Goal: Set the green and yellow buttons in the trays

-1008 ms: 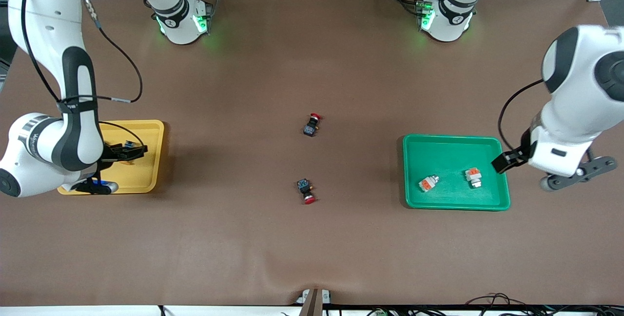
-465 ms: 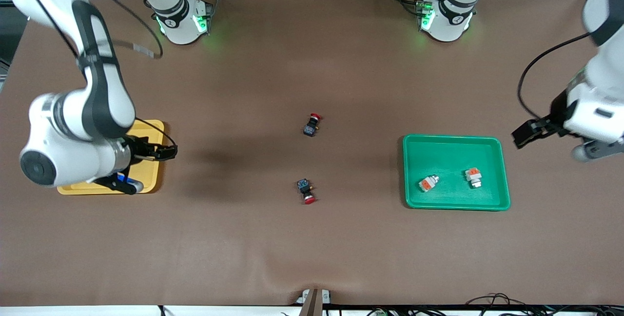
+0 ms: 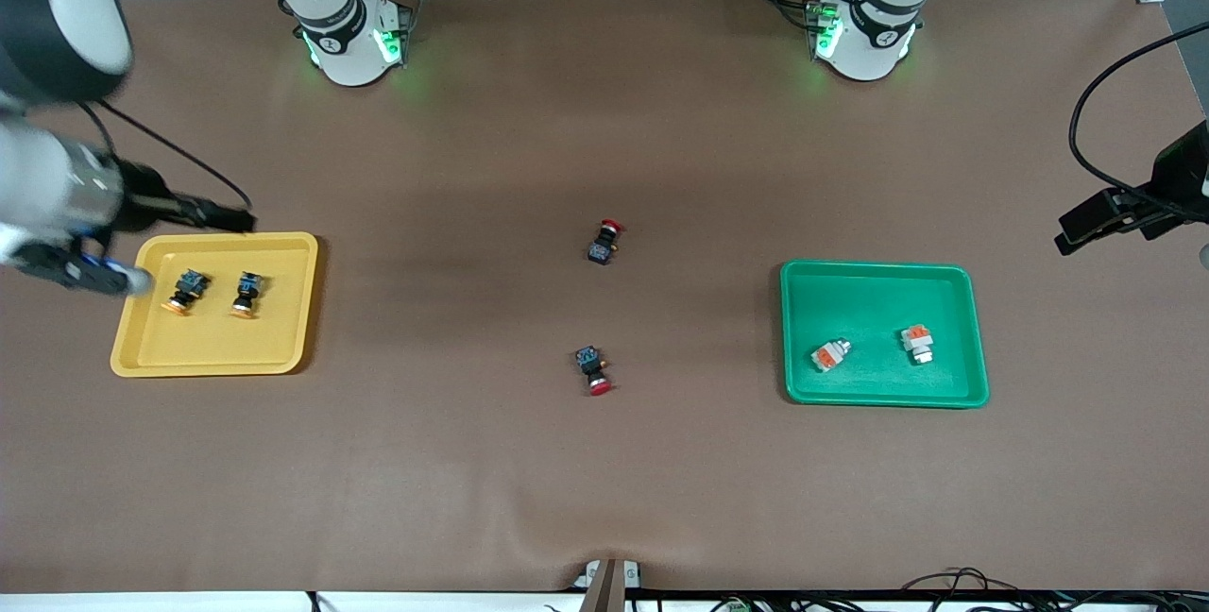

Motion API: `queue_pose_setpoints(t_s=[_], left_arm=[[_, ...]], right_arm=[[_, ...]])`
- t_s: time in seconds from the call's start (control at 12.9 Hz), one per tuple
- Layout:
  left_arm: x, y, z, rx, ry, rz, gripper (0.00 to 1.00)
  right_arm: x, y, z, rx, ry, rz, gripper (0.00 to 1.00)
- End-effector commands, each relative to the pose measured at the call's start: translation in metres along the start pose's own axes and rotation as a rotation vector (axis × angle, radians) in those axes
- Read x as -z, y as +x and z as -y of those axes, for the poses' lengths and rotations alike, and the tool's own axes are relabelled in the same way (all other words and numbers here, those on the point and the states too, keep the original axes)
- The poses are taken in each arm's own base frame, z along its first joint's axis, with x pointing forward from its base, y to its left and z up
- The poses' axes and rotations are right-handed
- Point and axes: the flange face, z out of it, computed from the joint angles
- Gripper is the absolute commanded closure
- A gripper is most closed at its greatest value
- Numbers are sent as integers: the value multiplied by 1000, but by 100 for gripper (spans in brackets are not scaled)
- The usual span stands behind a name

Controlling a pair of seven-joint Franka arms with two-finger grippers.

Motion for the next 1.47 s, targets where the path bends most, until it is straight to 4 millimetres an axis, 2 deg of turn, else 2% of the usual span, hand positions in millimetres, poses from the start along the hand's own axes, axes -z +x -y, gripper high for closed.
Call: queue_pose_setpoints(t_s=[0.0, 0.08, 0.16, 0.23, 0.39, 0.7, 1.01, 1.09, 1.4], left_arm=[[10, -9, -5, -24, -7, 1, 0], [12, -10, -7, -28, -7, -2, 0], [13, -11, -8, -33, -7, -5, 0], [22, -18, -20, -50, -3, -19, 0], [25, -33, -34, -73, 25, 21, 0], [26, -59, -34, -77, 48, 68, 0], [21, -77, -21, -102, 51, 91, 0], [21, -79, -20, -106, 51, 93, 0], [33, -86, -18, -94, 47, 75, 0]], right_arm=[[63, -33, -12, 45, -64, -52, 0], [83, -31, -16, 31, -67, -19, 0], [89, -34, -29, 18, -54, 17, 0], [92, -37, -29, 58, -17, 17, 0], [98, -42, -9, 102, -16, -37, 0], [76, -59, -12, 97, -12, -101, 0], [60, -82, -20, 101, -7, -154, 0], [61, -82, -25, 95, -4, -157, 0], [63, -82, -22, 128, -12, -161, 0]])
